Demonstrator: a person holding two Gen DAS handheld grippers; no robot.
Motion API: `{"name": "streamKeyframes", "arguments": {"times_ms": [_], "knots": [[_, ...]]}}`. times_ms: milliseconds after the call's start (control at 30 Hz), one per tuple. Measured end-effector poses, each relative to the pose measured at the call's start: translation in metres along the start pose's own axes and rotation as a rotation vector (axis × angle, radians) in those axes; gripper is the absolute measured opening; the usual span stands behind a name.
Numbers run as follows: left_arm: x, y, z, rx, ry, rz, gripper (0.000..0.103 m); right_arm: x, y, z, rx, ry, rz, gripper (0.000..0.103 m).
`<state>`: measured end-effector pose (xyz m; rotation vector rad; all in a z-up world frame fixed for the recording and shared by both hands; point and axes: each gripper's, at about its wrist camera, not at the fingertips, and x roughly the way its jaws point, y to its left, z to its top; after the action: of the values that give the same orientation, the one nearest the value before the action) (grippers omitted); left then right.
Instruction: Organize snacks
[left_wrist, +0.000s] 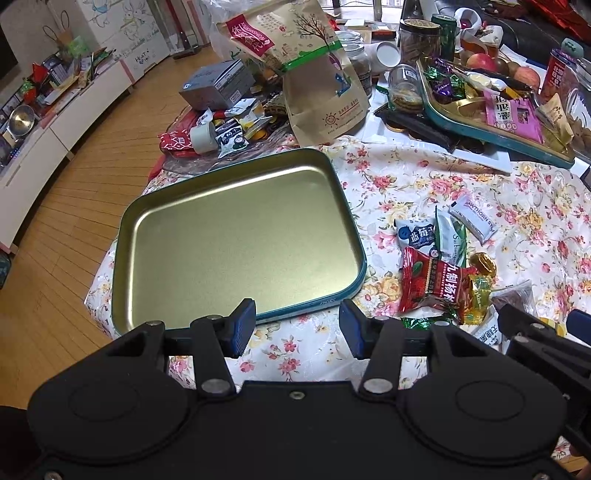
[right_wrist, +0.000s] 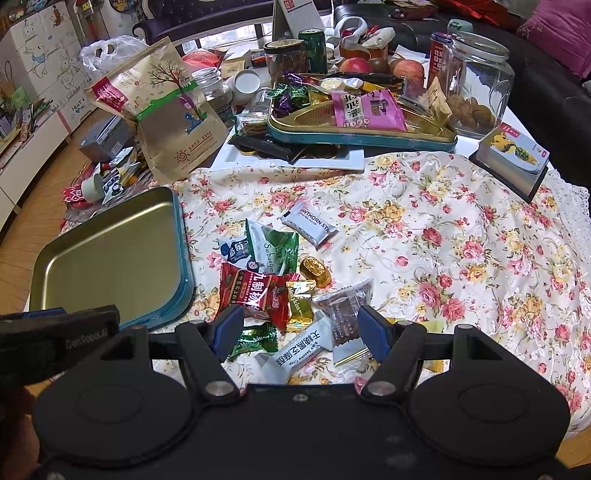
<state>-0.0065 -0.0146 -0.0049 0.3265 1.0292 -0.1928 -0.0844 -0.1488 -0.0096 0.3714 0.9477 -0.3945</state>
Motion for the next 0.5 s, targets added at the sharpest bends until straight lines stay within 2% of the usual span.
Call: {"name": "streamKeyframes", "arguments": {"times_ms": [500], "knots": [[0.0054,-0.0012,0.0,-0.005,0.015,-0.007,0.057,0.0039,0.0007,-0.002,0.001,0.026,0.0,0.072]]}}
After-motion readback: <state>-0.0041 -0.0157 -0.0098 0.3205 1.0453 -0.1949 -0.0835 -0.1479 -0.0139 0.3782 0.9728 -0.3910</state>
